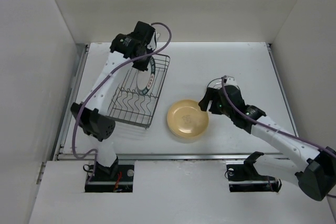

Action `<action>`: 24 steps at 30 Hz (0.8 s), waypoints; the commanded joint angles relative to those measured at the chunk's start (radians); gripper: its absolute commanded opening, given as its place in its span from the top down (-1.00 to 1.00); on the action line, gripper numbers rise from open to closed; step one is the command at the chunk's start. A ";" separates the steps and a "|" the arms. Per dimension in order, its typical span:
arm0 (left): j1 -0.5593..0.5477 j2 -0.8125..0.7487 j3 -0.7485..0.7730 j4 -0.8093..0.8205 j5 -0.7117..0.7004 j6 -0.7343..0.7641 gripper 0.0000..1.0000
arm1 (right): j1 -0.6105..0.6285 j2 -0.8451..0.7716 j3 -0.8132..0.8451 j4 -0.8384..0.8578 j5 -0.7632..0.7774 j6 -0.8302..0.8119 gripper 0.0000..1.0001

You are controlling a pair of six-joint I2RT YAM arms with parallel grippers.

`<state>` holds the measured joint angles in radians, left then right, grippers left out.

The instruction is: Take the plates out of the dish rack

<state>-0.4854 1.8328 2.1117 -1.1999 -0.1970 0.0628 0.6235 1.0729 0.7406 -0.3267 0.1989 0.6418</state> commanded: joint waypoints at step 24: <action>0.119 -0.225 -0.179 0.152 1.262 0.011 1.00 | 0.007 -0.012 -0.009 0.629 -0.415 0.030 -0.96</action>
<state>-0.3706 1.6676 1.9099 -1.0801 0.8848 0.0601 0.6235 1.0248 0.7197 0.2317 -0.1963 0.6418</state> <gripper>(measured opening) 0.052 0.982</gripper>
